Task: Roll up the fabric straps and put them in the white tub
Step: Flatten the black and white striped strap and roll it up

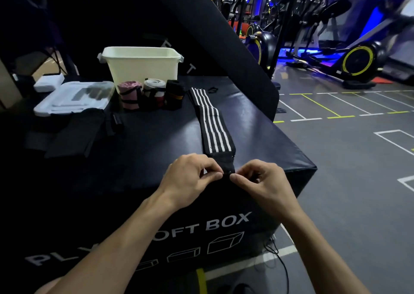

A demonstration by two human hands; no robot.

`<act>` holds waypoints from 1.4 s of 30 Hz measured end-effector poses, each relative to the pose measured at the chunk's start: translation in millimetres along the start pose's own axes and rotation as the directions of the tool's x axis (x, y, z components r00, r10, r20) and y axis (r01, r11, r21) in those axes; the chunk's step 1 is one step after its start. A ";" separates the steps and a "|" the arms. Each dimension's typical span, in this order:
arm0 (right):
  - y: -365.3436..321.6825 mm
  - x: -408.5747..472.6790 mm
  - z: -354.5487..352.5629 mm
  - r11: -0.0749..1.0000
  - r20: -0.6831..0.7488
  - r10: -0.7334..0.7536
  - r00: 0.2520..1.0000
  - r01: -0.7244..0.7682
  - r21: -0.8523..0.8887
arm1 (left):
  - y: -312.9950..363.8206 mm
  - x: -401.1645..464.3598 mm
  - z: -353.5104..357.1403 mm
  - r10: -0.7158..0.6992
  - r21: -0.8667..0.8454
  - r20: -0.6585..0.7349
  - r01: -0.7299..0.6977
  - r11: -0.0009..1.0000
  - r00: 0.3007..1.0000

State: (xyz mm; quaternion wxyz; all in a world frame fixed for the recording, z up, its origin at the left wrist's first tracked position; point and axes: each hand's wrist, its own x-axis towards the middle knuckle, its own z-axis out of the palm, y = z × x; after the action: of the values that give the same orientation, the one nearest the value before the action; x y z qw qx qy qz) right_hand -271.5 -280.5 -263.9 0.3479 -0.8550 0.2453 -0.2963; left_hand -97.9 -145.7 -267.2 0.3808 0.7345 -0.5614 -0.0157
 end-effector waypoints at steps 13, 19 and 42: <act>-8.0 21.4 -0.6 0.977 0.097 0.209 0.973 -0.203 -0.070 | 4.3 3.6 -0.9 -0.105 -0.094 -0.002 0.105 0.990 0.994; -8.3 25.5 8.2 0.956 0.035 0.265 0.964 -0.257 -0.138 | 9.6 -1.7 -0.1 0.053 0.214 -0.055 -0.040 0.976 0.997; 4.4 27.1 6.0 0.952 0.139 -0.018 0.990 0.059 -0.299 | 14.7 5.6 0.3 -0.211 0.174 0.026 0.204 0.963 0.977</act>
State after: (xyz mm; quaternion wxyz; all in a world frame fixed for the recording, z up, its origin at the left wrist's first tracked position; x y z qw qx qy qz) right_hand -249.2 -297.5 -261.5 0.2230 -0.9207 0.2470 -0.2037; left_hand -108.0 -151.7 -256.6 0.3003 0.8187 -0.4889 -0.0234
